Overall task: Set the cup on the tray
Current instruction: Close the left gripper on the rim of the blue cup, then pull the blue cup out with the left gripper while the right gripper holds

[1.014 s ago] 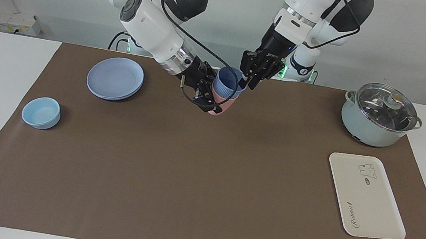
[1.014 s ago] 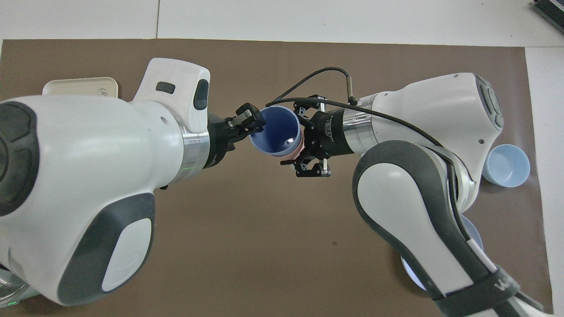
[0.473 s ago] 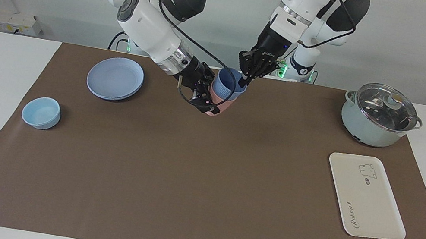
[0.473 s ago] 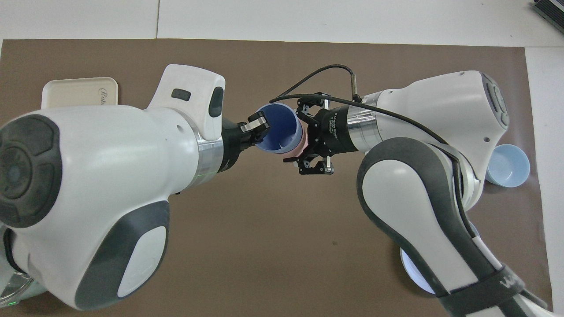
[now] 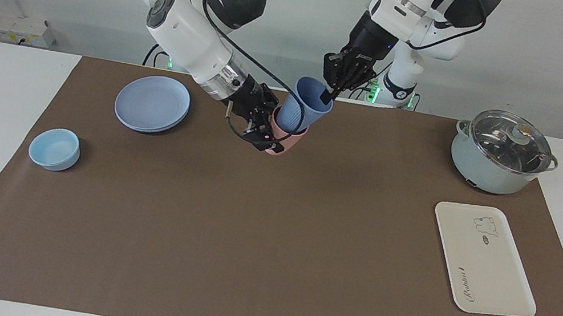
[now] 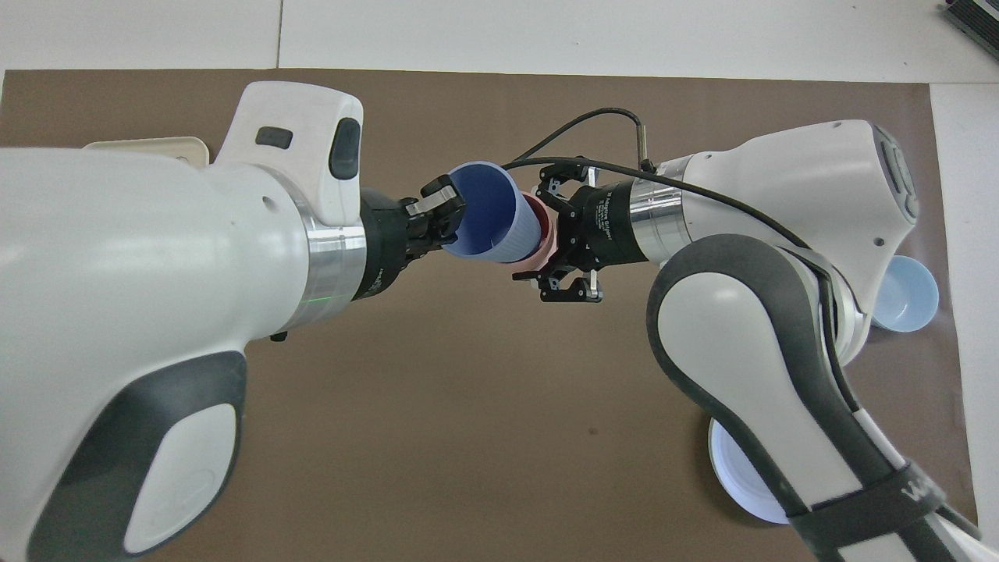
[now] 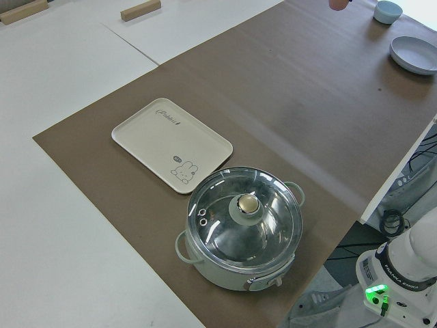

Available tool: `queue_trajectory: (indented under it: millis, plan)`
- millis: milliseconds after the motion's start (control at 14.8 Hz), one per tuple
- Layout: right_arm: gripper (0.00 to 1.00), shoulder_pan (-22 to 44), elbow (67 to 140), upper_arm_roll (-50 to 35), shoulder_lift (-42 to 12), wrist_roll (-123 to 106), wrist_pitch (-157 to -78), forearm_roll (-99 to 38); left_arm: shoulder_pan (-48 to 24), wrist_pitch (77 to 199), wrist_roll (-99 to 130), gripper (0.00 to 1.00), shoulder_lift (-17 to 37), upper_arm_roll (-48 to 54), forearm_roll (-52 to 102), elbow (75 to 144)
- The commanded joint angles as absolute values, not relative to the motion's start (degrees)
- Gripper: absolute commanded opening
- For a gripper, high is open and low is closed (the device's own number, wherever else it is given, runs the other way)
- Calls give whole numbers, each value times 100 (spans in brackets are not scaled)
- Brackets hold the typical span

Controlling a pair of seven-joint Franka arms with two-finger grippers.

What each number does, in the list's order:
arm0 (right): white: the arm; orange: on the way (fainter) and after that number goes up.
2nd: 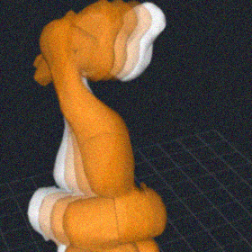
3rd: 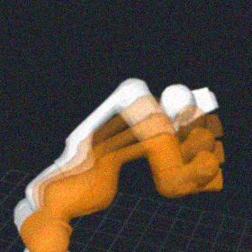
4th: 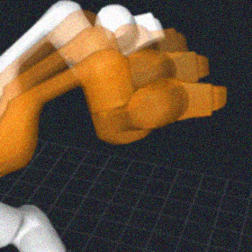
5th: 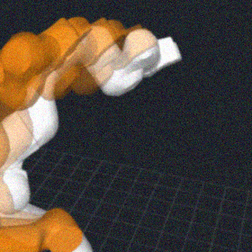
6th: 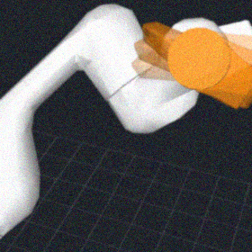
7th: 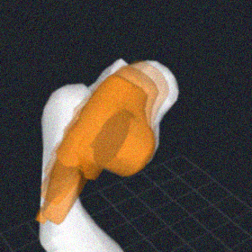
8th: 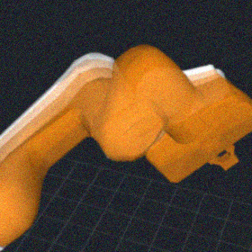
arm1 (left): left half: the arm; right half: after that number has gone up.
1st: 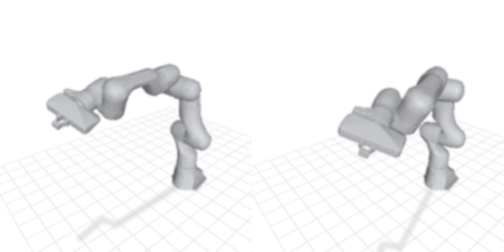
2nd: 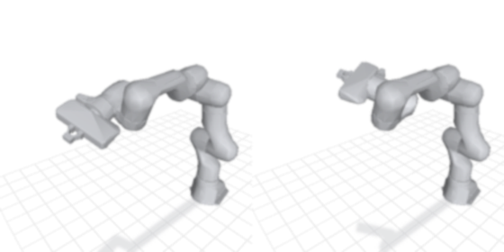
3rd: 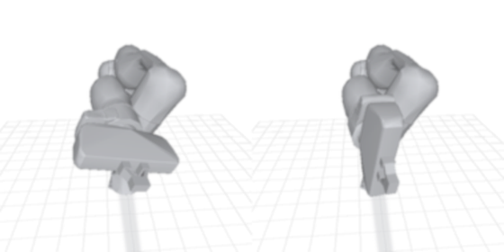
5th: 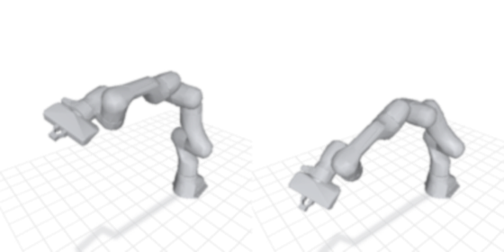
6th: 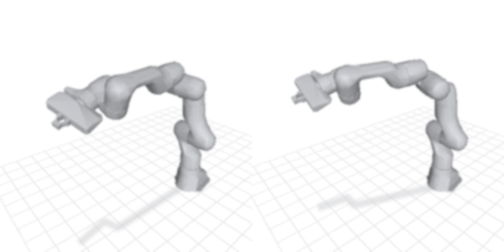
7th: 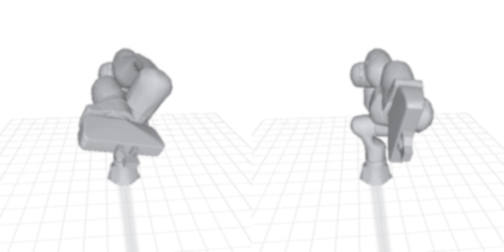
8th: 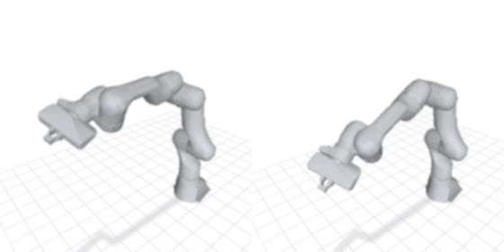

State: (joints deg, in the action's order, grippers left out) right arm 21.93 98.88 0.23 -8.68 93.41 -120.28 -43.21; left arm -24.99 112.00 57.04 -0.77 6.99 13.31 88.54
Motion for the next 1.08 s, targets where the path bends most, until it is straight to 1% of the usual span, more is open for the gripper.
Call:
queue_trajectory:
  millis: [0, 203, 473, 541, 743, 1014]
  plan:
    - [0, 1960, 9940, -9, -800, 9387, -12024, -4254, -2217, 10443, 5669, 0, -79, 633, 1477, 8499]
    - [0, 1513, 10019, -17, -782, 9063, -11866, -4342, -1707, 10424, 5022, 0, -201, 616, 1450, 8691]
    - [0, 793, 10046, -18, -782, 8763, -11278, -4342, -487, 10678, 2933, 0, -597, 615, 1468, 9858]
    - [0, 565, 10063, -18, -826, 8745, -11128, -4342, -222, 10792, 2353, 0, -572, 615, 1468, 10053]
    - [0, 10, 10230, -18, -914, 8099, -10856, -4737, 499, 11266, 1015, 0, 24, 598, 1415, 10143]
    - [0, -587, 10266, -18, -1247, 7087, -10582, -4913, 1509, 12056, -989, 0, 903, 598, 1406, 10169]
